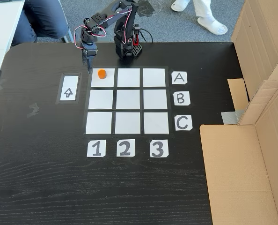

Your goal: Pick up the round, orange token and place it in the grid on square A1.

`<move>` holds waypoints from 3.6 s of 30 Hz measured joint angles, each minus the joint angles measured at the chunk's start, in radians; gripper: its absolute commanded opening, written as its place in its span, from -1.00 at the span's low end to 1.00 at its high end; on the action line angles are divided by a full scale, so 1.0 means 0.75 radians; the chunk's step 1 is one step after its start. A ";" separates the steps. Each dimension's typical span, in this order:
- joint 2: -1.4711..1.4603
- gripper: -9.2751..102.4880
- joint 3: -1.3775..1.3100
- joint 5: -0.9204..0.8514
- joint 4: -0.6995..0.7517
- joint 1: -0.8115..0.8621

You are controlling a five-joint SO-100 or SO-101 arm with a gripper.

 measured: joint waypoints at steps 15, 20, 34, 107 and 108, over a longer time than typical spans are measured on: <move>0.579 -0.30 -0.012 -0.029 0.067 0.376; 0.775 -0.31 -0.012 -0.059 0.076 0.571; 1.160 -0.41 0.323 -0.166 0.070 0.980; 1.694 -0.85 1.297 -0.223 -0.067 1.119; 1.694 -0.85 1.297 -0.223 -0.067 1.119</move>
